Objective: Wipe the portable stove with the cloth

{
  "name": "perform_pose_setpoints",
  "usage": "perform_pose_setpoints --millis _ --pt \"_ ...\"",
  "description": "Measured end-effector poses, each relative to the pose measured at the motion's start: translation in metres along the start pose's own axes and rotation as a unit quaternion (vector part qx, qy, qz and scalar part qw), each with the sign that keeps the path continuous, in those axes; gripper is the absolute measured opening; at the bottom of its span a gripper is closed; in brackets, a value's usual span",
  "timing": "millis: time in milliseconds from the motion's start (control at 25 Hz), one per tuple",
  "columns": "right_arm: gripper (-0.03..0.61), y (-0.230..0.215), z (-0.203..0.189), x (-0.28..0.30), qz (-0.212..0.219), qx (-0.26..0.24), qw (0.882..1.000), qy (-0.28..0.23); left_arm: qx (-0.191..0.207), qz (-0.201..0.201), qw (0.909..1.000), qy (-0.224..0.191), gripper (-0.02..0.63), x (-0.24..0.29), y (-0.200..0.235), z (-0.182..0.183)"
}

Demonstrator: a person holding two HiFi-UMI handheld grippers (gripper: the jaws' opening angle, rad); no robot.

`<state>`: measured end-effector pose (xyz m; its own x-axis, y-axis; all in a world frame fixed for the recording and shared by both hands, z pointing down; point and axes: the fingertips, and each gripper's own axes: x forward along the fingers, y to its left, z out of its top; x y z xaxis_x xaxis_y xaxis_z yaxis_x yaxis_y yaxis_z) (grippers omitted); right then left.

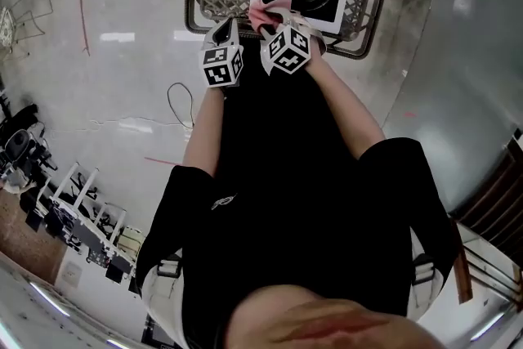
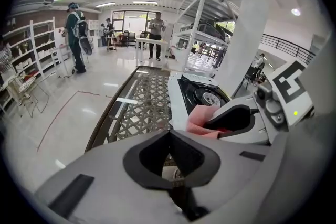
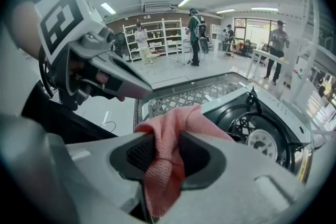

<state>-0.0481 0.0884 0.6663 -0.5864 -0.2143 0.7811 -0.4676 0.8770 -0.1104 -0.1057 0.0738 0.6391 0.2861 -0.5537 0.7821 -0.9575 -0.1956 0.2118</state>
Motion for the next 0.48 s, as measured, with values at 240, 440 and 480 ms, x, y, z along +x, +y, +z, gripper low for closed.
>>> perform_pose_setpoints --millis 240,440,480 --pt "0.144 -0.003 -0.009 -0.016 -0.002 0.000 1.000 0.001 0.008 -0.005 0.9997 -0.022 0.000 -0.012 -0.014 0.014" --pt "0.146 -0.012 -0.027 -0.033 -0.027 0.029 0.999 -0.001 0.023 -0.016 0.9992 -0.029 0.000 -0.007 -0.031 0.028" --pt "0.146 -0.014 -0.033 -0.036 -0.032 0.035 0.999 -0.002 0.029 -0.020 0.9990 -0.029 0.000 -0.005 -0.037 0.028"
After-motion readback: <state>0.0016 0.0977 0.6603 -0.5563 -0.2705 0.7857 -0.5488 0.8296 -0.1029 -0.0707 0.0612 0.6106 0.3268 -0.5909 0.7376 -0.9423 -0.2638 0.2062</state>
